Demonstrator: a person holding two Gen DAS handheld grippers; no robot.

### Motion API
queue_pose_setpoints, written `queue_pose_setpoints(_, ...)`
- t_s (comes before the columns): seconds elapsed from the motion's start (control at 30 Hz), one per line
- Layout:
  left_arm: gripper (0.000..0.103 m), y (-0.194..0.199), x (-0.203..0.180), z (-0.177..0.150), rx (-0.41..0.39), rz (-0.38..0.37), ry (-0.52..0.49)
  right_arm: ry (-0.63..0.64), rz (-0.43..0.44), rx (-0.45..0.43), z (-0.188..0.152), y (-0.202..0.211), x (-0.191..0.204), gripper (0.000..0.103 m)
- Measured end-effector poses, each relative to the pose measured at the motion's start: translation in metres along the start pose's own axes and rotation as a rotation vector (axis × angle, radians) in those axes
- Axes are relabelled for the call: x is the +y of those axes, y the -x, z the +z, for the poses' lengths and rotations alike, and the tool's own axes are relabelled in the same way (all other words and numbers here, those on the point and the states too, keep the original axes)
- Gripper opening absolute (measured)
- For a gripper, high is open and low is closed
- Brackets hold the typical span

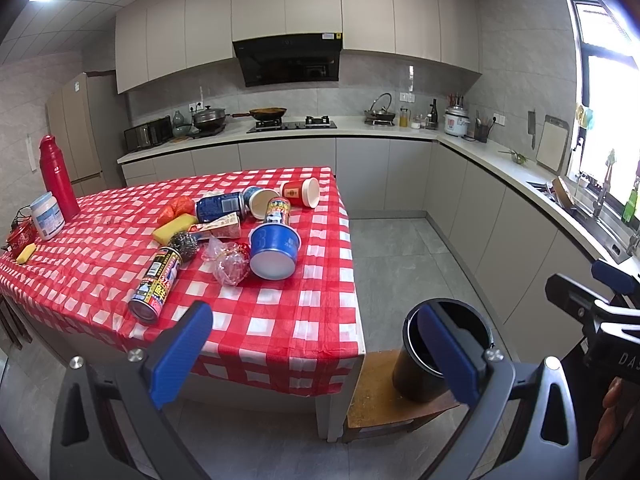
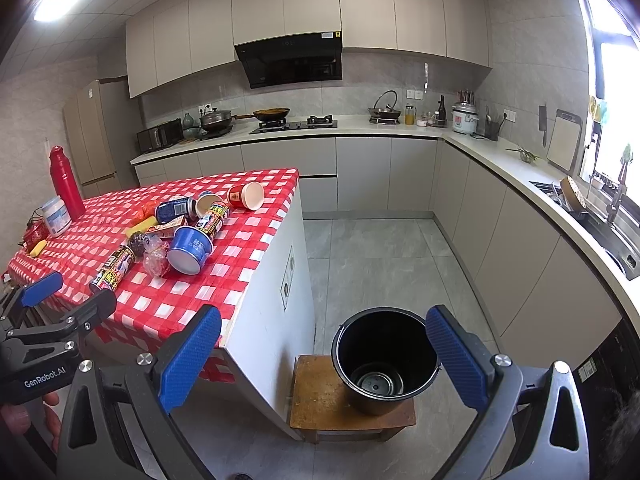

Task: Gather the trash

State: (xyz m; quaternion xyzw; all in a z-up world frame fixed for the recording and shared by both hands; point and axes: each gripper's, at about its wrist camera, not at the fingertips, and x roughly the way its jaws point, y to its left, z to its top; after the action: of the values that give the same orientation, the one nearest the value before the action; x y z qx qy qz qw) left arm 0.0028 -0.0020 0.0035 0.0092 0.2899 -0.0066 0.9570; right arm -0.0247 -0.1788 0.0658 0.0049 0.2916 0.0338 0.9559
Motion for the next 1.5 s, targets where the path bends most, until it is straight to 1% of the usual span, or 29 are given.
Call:
queue_pose_setpoints(0.5, 0.103, 0.0013, 0.0006, -0.0011, -0.002, 0.0, 0.001, -0.005, 0.004, -0.011, 0.0019, 0.0037, -0.0029, 0.103)
queue_pose_setpoints(0.8, 0.103, 0.0028, -0.0015, 0.0036, -0.005, -0.001, 0.0, 0.001, 0.003, -0.019, 0.0027, 0.0043, -0.0023, 0.103)
queue_pose_setpoints(0.87, 0.103, 0.0018, -0.0001, -0.0002, -0.002, -0.001, 0.002, 0.002, 0.004, -0.019, 0.0027, 0.0043, -0.0027, 0.103)
queue_pose_setpoints(1.27, 0.103, 0.0029, -0.0016, 0.0047, -0.003, -0.004, 0.001, 0.0, -0.002, -0.021, 0.0033, 0.0061, -0.0004, 0.103)
queue_pose_setpoints(1.5, 0.103, 0.0032, -0.001, 0.0016, -0.004, -0.004, 0.002, 0.0, 0.0, -0.023, 0.0038, 0.0065, -0.0004, 0.103)
